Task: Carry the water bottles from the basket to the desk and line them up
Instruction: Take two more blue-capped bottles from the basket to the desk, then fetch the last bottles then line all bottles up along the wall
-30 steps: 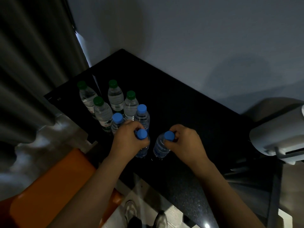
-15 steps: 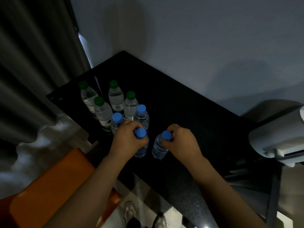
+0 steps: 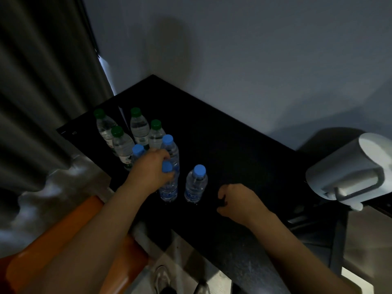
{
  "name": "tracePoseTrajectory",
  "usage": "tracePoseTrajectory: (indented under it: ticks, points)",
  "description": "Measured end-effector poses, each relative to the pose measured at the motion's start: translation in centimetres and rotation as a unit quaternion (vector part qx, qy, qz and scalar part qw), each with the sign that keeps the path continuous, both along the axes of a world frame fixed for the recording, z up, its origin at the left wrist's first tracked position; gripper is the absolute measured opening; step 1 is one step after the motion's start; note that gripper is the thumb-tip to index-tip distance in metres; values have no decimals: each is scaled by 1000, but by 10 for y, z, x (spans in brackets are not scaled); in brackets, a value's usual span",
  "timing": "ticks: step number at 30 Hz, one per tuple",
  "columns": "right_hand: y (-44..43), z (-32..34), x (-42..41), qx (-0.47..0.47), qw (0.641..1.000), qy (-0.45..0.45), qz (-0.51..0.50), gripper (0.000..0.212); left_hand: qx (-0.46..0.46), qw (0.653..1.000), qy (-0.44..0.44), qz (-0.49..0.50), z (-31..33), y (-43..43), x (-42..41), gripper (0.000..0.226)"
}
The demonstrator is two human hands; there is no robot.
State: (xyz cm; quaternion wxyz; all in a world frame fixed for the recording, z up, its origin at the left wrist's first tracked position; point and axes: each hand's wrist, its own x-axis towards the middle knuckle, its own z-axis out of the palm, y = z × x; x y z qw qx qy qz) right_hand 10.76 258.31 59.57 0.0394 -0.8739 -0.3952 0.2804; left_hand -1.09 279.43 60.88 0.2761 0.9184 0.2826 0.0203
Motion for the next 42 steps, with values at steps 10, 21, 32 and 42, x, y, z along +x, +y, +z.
tracePoseTrajectory:
  ticks: [10,21,32,42]
  points:
    - [-44,2,-4,42,999,17,-4,41,-44,996,-3,-77,31,-76,-22,44]
    - [-78,11,-26,16,989,-16,-149,34,-41,960,58,-271,17,-86,11,40]
    - [-142,33,-149,25,872,-74,-482,38,-23,849,48,-525,6,-137,36,34]
    - [-207,52,-262,40,724,-114,-679,35,-25,722,12,-692,26,-247,0,33]
